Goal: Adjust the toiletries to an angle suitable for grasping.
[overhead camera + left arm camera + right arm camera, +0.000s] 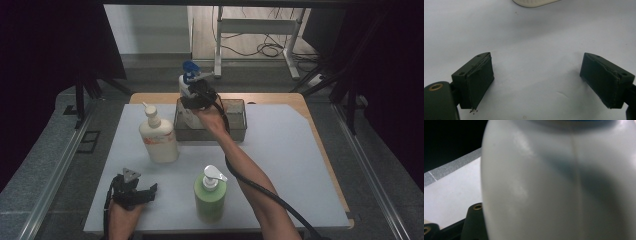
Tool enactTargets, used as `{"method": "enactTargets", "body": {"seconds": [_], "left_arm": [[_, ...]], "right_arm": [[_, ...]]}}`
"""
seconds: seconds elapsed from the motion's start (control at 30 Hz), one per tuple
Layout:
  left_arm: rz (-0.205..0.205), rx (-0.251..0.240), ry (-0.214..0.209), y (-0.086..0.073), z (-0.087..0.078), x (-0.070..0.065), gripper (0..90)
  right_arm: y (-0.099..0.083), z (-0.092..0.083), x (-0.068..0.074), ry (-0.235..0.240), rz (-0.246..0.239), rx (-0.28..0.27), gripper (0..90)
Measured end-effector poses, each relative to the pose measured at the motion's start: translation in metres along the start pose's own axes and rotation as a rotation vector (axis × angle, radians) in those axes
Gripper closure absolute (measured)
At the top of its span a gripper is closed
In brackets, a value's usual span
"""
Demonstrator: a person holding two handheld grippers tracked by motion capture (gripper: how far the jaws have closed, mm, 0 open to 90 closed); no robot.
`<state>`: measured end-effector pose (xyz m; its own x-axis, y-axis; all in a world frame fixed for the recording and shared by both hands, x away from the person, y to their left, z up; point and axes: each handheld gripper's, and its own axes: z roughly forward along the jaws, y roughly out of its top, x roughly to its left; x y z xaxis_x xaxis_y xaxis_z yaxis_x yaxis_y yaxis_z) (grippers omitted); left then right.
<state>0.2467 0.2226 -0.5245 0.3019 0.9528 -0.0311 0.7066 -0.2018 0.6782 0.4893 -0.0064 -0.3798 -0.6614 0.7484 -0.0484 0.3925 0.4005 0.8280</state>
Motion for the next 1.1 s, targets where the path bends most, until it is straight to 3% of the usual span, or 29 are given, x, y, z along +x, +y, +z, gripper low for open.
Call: {"method": "enactTargets", "body": {"seconds": [0.77, 1.1], "left_arm": [[0.001, 0.001, 0.001, 0.000, 0.000, 0.000, 10.9], [0.001, 0.002, 0.001, 0.000, 0.000, 0.000, 10.8]], "right_arm": [[-0.025, 0.015, 0.003, 0.024, 0.010, 0.055, 37.6], [-0.029, 0.012, 0.004, 0.024, 0.019, 0.050, 37.6]]}}
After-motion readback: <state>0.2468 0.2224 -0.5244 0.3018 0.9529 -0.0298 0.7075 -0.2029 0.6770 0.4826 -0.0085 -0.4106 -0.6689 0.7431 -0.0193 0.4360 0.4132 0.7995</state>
